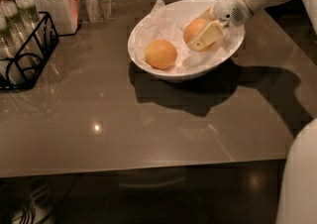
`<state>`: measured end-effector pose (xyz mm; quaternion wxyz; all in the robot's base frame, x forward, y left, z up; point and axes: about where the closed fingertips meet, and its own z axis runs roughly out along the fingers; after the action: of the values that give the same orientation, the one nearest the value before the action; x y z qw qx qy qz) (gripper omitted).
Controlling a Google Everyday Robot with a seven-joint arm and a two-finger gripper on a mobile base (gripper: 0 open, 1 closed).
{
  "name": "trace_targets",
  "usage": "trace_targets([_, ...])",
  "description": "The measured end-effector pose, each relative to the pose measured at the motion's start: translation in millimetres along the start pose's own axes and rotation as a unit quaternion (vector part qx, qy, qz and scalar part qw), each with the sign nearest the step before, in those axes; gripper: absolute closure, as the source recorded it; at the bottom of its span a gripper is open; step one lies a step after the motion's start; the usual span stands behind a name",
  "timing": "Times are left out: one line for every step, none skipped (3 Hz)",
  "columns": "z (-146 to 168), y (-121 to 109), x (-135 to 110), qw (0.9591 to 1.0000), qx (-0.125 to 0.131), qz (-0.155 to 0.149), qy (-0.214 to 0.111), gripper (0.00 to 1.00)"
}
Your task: Pick orange from white bowl
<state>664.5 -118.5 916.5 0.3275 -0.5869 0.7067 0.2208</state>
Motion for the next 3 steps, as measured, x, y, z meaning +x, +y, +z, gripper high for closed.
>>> trace_targets([-37,21,-16,0.9996,0.024,-0.001,-0.016,1.0])
trace_targets([-75,54,-25,0.9979,0.053,0.016,-0.032,1.0])
trace_targets([-106,91,-28,0.9946,0.087,0.042,-0.037,1.0])
